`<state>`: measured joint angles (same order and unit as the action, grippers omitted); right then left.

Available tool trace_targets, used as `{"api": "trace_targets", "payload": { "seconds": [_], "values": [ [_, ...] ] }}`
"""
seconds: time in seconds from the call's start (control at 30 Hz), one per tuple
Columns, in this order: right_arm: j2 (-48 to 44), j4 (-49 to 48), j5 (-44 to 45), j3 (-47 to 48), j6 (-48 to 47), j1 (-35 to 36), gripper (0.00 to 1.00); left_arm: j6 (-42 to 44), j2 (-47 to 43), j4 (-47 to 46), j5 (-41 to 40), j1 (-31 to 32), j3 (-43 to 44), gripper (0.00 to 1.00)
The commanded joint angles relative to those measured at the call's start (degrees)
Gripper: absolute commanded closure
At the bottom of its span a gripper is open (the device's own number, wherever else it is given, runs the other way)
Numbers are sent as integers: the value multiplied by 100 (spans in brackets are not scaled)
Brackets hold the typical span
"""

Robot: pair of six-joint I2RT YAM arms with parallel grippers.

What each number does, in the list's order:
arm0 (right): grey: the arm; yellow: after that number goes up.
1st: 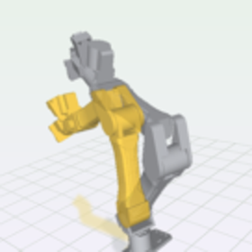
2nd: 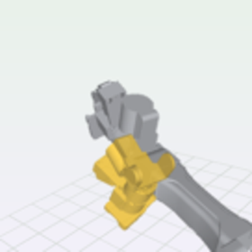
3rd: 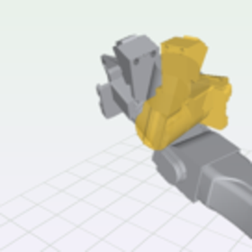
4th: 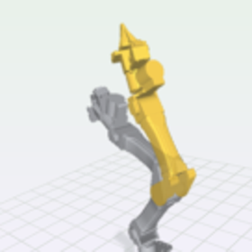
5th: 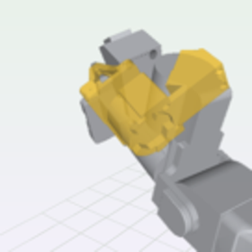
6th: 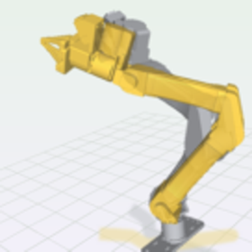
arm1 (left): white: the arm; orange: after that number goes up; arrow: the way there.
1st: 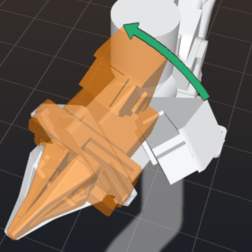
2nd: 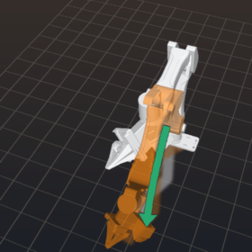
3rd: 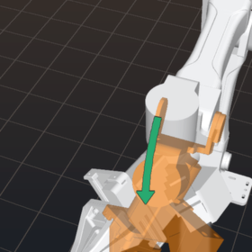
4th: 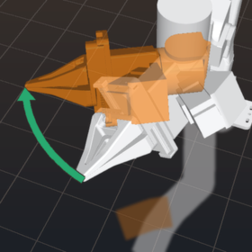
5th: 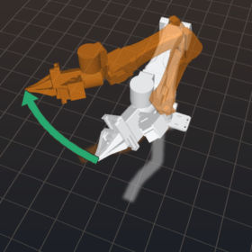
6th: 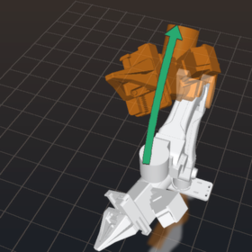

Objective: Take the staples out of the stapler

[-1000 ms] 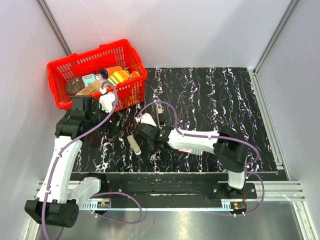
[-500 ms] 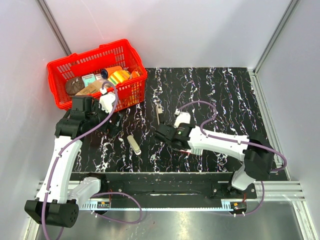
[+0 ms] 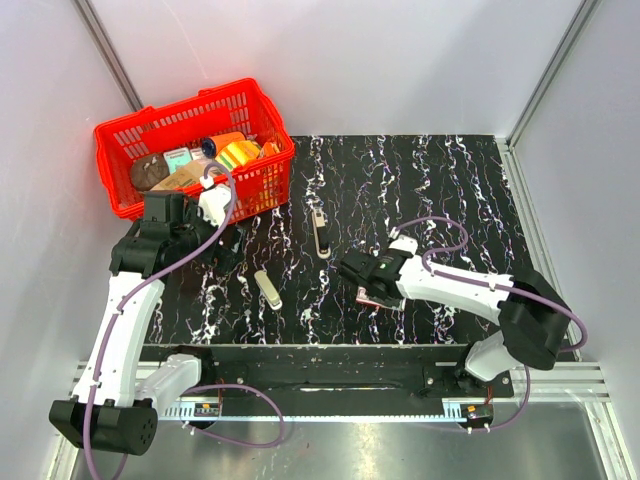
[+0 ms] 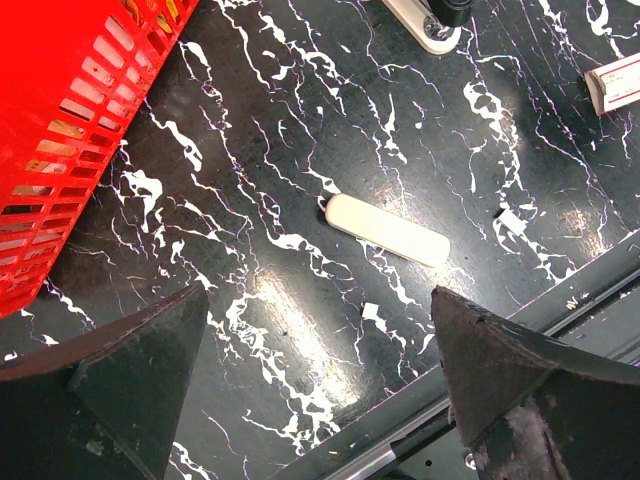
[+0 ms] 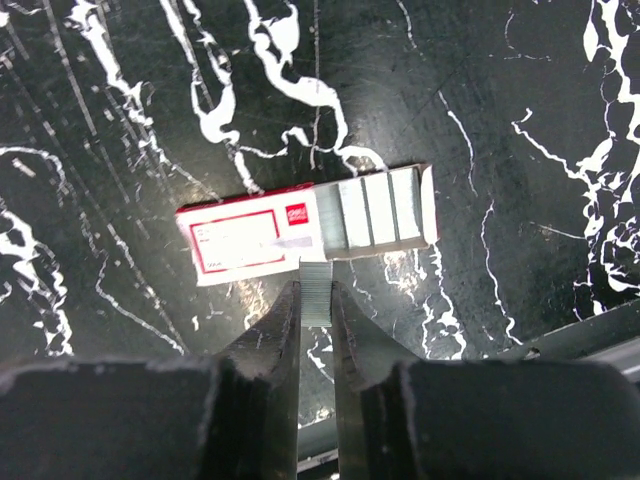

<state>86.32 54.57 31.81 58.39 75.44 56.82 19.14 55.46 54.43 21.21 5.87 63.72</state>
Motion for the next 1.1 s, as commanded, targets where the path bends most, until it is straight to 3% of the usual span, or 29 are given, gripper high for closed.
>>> {"api": "trace_targets", "payload": {
  "seconds": [0.0,1.07],
  "values": [
    [-186,-314,-61,-301,94,-214,100,29,-62,-82,6,-33,88,1],
    [42,-877,-413,-812,-3,-558,100,20,61,-196,23,-33,-9,1]
  ]
}}
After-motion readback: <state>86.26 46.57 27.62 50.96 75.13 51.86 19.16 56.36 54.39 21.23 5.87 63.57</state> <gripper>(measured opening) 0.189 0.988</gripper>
